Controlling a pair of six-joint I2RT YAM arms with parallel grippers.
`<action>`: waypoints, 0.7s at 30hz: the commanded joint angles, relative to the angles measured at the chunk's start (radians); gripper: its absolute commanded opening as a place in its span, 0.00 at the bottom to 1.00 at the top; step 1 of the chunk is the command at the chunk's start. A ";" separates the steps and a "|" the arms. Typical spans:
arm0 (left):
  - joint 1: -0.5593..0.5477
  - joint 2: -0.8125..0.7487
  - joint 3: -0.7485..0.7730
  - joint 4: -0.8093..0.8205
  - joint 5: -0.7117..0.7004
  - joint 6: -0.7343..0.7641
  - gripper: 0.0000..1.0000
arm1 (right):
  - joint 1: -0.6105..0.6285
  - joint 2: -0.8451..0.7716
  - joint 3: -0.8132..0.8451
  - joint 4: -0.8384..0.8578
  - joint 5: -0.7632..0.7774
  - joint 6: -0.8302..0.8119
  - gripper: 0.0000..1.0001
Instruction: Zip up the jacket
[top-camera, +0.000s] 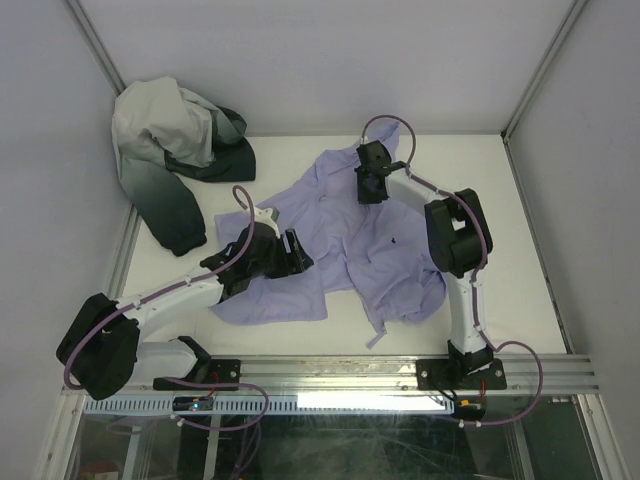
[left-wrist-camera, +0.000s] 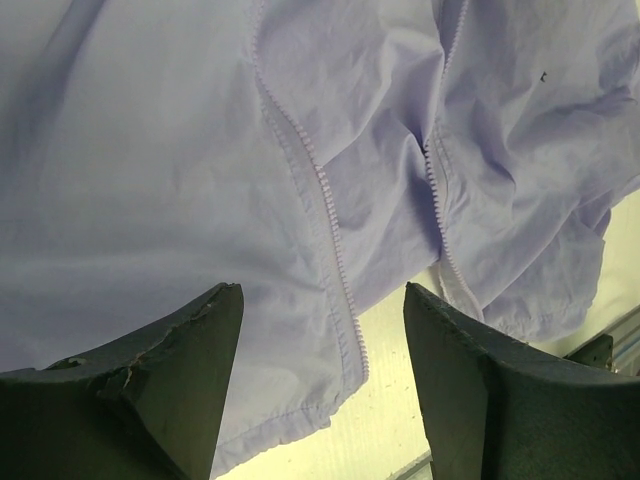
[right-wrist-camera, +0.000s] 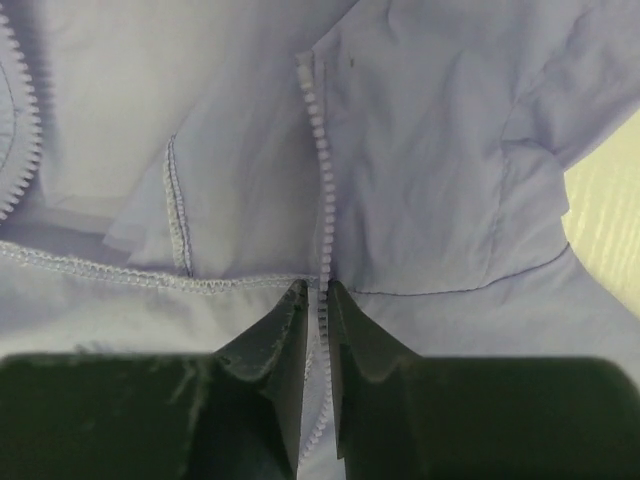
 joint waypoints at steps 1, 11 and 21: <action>-0.013 0.030 0.003 0.067 0.018 -0.014 0.67 | -0.007 0.005 0.095 0.031 -0.037 0.004 0.11; -0.013 0.053 -0.022 0.084 0.041 -0.014 0.66 | 0.030 -0.052 0.203 -0.052 -0.089 0.016 0.00; -0.015 0.030 -0.033 0.083 0.062 -0.030 0.66 | 0.082 0.115 0.415 -0.097 -0.196 0.064 0.16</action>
